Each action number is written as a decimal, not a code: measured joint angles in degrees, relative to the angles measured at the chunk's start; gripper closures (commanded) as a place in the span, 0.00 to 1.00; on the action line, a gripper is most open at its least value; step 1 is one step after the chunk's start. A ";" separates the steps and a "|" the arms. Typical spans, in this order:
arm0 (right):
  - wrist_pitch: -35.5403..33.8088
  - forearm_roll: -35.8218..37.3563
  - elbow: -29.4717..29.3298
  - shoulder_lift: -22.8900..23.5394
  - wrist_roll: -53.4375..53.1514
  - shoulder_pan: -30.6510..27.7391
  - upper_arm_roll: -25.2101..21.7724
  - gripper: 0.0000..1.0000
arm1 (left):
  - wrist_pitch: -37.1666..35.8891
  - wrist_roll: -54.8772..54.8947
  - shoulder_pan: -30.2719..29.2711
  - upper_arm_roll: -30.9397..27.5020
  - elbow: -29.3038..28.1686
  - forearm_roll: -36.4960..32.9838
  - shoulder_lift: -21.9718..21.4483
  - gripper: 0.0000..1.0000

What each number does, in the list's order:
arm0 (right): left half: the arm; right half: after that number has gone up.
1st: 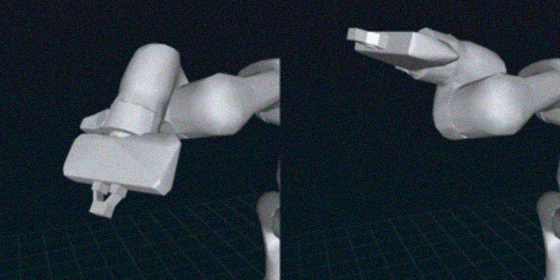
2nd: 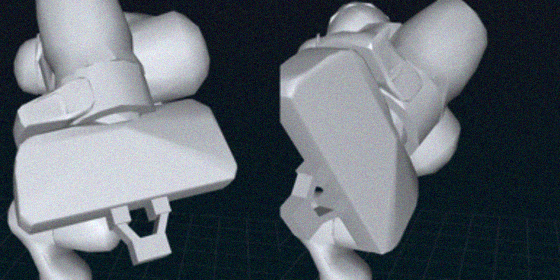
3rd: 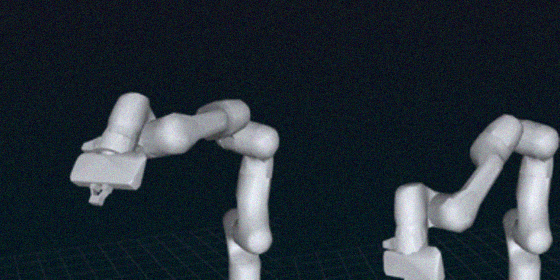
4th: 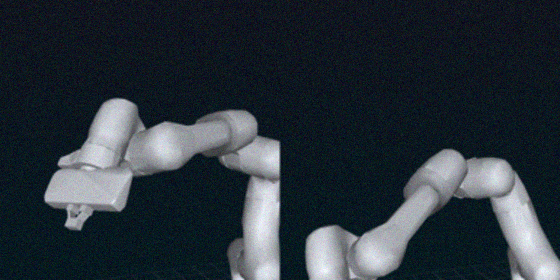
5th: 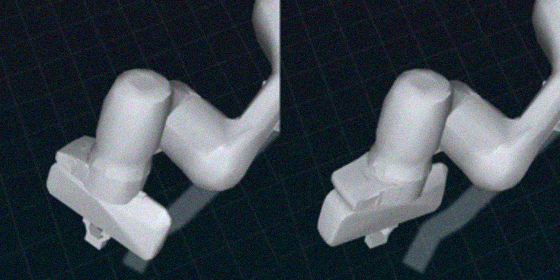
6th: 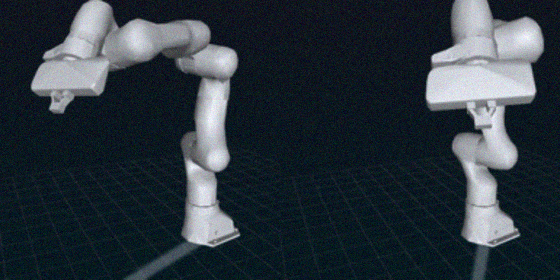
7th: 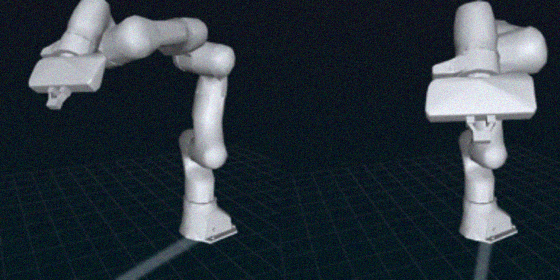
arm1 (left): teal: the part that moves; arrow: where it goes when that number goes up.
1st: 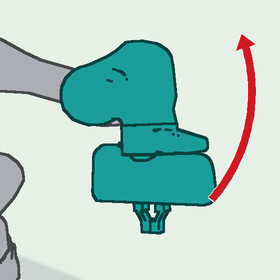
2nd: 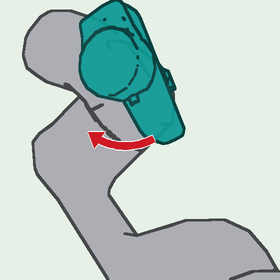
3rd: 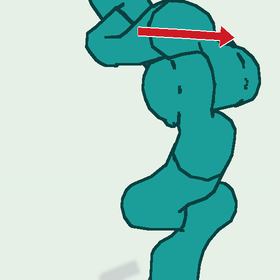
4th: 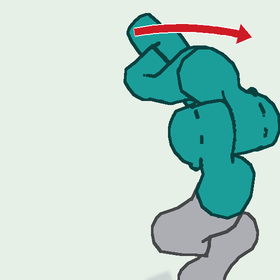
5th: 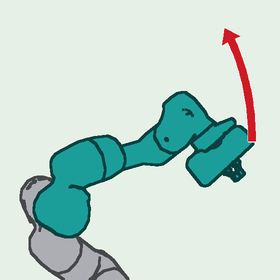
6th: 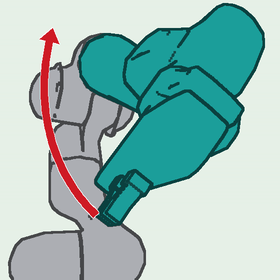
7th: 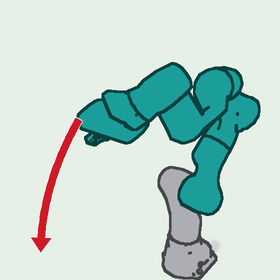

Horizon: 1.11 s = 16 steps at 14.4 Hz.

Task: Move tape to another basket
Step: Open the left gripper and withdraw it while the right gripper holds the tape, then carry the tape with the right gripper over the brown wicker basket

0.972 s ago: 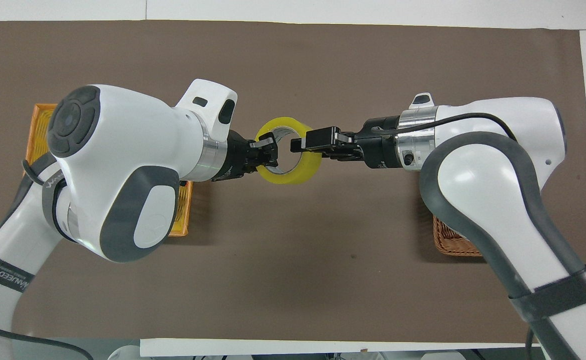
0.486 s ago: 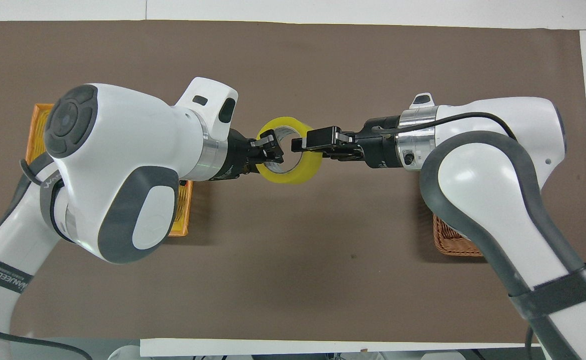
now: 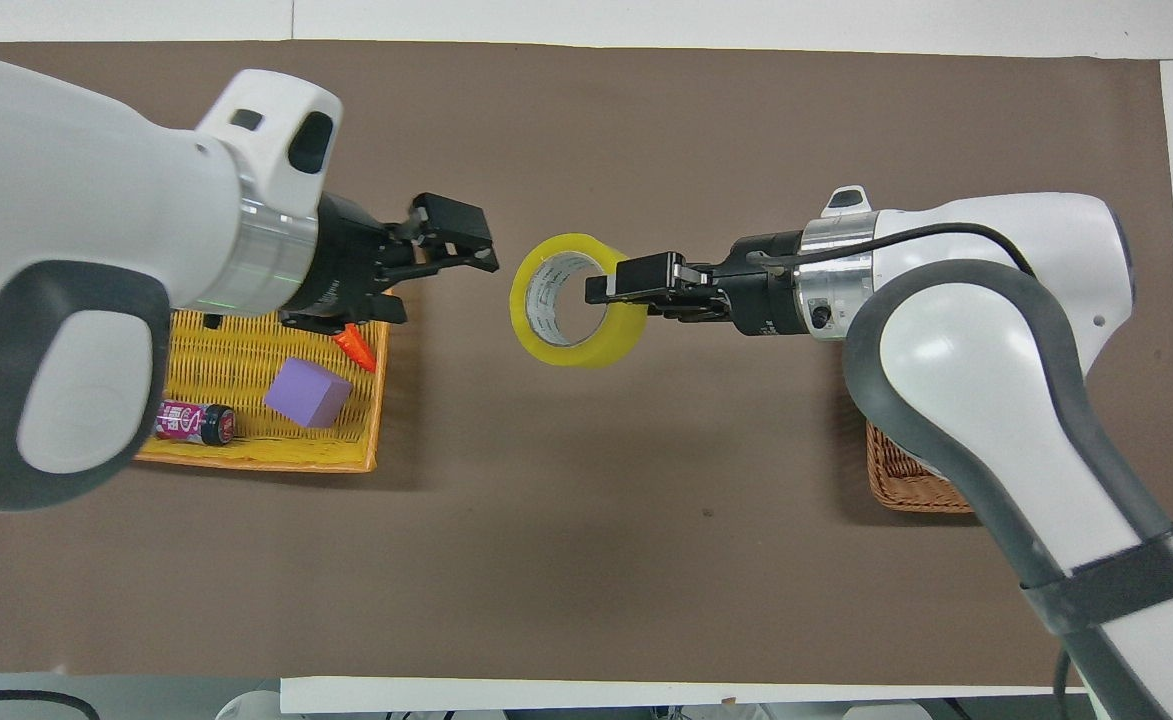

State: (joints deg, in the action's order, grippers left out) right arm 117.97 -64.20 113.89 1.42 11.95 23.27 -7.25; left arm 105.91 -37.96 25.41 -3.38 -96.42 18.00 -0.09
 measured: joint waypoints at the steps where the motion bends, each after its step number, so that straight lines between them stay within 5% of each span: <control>1: -2.81 0.12 0.00 0.00 1.99 -2.37 -0.06 1.00 | -0.37 2.27 -3.04 -0.11 -0.14 -1.71 0.10 0.00; 4: -11.23 3.53 0.07 -0.04 7.35 -10.78 -0.42 1.00 | -0.83 14.47 -12.46 -0.40 -0.31 -10.88 0.26 0.00; 8: -19.51 10.79 0.14 -0.18 11.83 -21.09 -0.64 1.00 | -0.85 32.30 -24.32 -0.58 -0.55 -13.25 0.26 0.00; 16: -25.44 16.39 5.19 4.89 30.43 -38.77 -0.75 1.00 | -0.86 35.74 -25.65 0.67 -0.76 -13.36 0.26 0.00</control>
State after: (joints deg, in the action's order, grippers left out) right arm 92.53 -47.80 119.08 6.31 42.38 -15.50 -8.00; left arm 105.05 -2.22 -0.24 -2.71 -97.18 4.64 0.16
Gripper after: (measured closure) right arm 0.458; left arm 0.000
